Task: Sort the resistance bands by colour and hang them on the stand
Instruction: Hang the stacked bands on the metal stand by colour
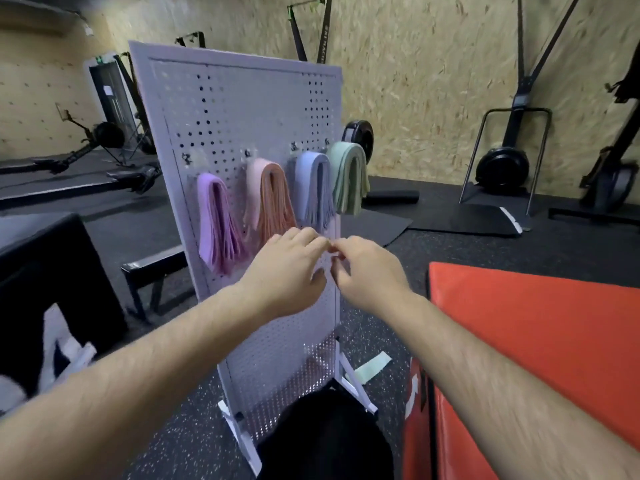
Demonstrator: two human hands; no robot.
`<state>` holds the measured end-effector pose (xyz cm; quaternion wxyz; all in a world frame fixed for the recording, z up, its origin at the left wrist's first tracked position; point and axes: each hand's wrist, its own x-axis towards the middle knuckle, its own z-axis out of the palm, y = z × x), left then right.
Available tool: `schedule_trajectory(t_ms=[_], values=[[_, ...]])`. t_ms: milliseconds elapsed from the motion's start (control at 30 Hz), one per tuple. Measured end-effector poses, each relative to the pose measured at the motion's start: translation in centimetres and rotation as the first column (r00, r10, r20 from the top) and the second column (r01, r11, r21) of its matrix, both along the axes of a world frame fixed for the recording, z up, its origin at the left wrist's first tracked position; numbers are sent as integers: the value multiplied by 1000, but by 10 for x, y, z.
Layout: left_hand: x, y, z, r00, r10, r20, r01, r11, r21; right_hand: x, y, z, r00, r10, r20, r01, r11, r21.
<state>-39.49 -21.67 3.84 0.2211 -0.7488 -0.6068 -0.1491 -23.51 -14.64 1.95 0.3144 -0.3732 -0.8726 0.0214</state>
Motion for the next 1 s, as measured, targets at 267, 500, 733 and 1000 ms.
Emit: schedule_trajectory(t_ms=[267, 500, 733, 1000], values=[[12, 47, -186, 954, 119, 276, 16, 897, -442, 27, 22, -178, 981, -20, 190, 96, 912, -399], [-9, 81, -332, 914, 252, 318, 24, 749, -662, 13, 60, -312, 968, -42, 248, 205, 704, -680], [-43, 95, -458, 910, 361, 204, -42, 569, -821, -26, 68, -425, 929, 17, 369, 304, 533, -790], [-54, 105, -587, 823, 556, 118, -14, 227, -974, -39, 52, -511, 851, 80, 519, 442, 425, -790]])
